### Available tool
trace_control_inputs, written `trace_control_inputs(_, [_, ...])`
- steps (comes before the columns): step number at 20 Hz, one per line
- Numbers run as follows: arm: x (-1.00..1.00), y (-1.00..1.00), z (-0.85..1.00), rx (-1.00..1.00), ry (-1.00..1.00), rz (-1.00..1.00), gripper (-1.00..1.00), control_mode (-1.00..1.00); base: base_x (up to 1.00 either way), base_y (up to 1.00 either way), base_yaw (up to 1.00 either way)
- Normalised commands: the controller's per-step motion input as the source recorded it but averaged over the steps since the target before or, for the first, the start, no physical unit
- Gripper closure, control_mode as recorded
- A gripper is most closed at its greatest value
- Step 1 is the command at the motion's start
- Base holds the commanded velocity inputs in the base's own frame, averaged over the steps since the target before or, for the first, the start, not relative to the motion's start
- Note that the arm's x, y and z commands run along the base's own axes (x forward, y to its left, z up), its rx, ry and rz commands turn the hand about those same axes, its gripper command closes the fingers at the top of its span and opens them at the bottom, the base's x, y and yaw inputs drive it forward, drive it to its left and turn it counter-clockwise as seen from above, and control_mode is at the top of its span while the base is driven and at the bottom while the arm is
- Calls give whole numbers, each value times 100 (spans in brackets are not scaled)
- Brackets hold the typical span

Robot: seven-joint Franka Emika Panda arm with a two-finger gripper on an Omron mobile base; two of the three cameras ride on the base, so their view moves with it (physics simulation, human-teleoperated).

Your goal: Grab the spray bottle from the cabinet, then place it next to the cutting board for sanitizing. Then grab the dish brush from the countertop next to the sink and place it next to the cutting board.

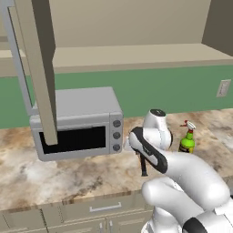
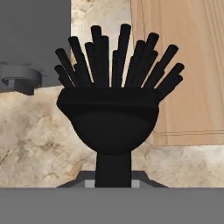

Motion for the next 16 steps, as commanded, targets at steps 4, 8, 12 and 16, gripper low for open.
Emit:
trace_control_inputs(4, [44, 15, -32, 0, 0, 2, 100, -100, 0, 0, 0])
trace_control_inputs(8, [37, 4, -32, 0, 0, 1, 100, -100, 0, 0, 0])
trace_control_inputs(12, [34, 1, -42, 0, 0, 1, 100, -100, 0, 0, 0])
trace_control_inputs(16, [32, 1, -41, 0, 0, 1, 100, -100, 0, 0, 0])
